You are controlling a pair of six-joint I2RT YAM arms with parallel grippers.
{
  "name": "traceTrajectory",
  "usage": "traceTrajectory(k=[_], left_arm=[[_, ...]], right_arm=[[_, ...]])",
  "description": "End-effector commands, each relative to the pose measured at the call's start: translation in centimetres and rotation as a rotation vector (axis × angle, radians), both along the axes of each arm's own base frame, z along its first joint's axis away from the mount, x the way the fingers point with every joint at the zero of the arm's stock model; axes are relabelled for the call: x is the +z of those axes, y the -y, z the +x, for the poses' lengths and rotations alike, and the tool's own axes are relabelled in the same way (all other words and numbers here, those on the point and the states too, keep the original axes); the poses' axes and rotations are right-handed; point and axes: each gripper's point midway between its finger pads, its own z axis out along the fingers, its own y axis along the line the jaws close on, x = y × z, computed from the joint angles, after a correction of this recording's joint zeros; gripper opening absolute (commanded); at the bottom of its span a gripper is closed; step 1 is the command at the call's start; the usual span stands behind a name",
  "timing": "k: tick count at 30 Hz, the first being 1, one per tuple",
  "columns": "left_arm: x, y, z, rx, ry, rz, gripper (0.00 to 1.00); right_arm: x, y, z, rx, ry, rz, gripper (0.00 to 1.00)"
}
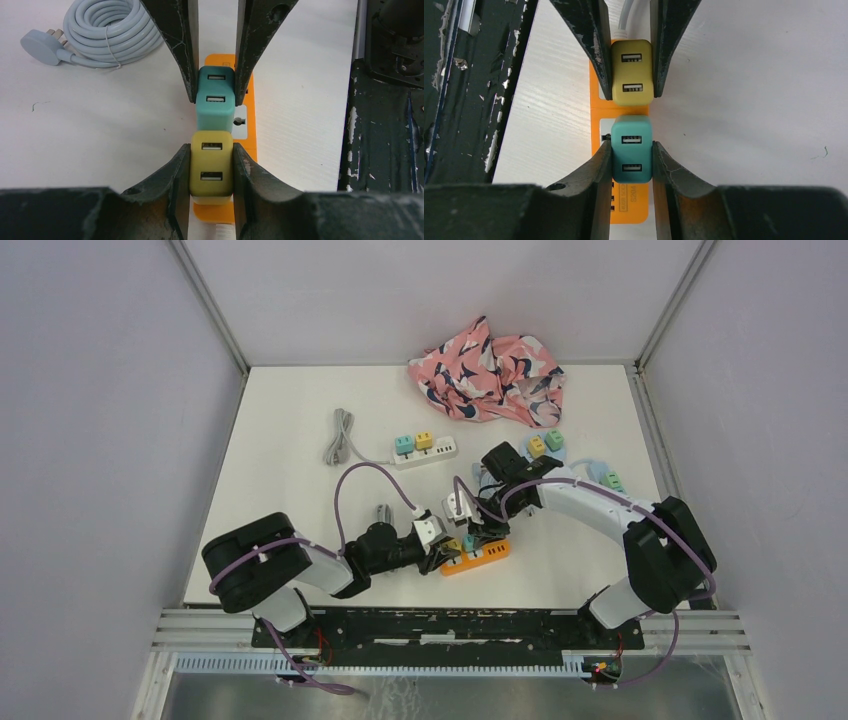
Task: Pull the plug off the socket
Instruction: Remove the plug from the socket.
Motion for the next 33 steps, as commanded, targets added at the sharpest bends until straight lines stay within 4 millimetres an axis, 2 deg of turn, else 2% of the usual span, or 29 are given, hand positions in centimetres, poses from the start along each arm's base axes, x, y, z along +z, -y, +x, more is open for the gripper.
traceTrajectory(k=[1, 4, 7, 10, 13, 15, 18, 22, 26, 30, 33], left_arm=[[-1.9, -0.9, 0.7, 0.051, -0.028, 0.061, 0.03], [-2.0, -0.8, 0.7, 0.048, -0.030, 0.063, 0.03], [-2.0, -0.6, 0.7, 0.045, -0.033, 0.061, 0.03], [-2.1, -0.6, 0.6, 0.042, -0.035, 0.063, 0.03], [-2.2, -0.7, 0.6, 0.043, -0.035, 0.070, 0.03], [-2.4, -0.9, 0.7, 0.048, -0.034, 0.075, 0.03], [-2.5, -0.9, 0.7, 0.050, -0.032, 0.080, 0.03], [-2.4, -0.8, 0.8, 0.051, -0.034, 0.071, 0.03], [-2.6, -0.7, 0.7, 0.050, -0.040, 0.071, 0.03], [-2.7, -0.8, 0.7, 0.055, -0.044, 0.072, 0.03], [-2.6, -0.8, 0.8, 0.061, -0.045, 0.067, 0.03]], right_arm=[[0.7, -0.2, -2.6, 0.107, -0.048, 0.048, 0.00], [1.5, -2.0, -3.1, 0.092, -0.071, 0.074, 0.00], [2.5, -3.4, -2.2, 0.006, -0.115, 0.098, 0.00], [3.0, -3.2, -0.9, -0.053, -0.138, 0.107, 0.00], [3.2, -1.7, 0.2, -0.091, -0.144, 0.116, 0.00], [3.1, -0.6, -0.3, -0.049, -0.120, 0.120, 0.00], [3.0, -0.2, -2.4, 0.038, -0.125, 0.154, 0.00], [2.8, -1.7, -3.9, 0.089, -0.138, 0.137, 0.00], [3.3, -3.3, -2.9, 0.023, -0.142, 0.144, 0.00], [3.8, -1.9, -1.1, -0.022, -0.105, 0.138, 0.00], [4.6, 0.2, -1.0, -0.004, -0.089, 0.145, 0.00]])
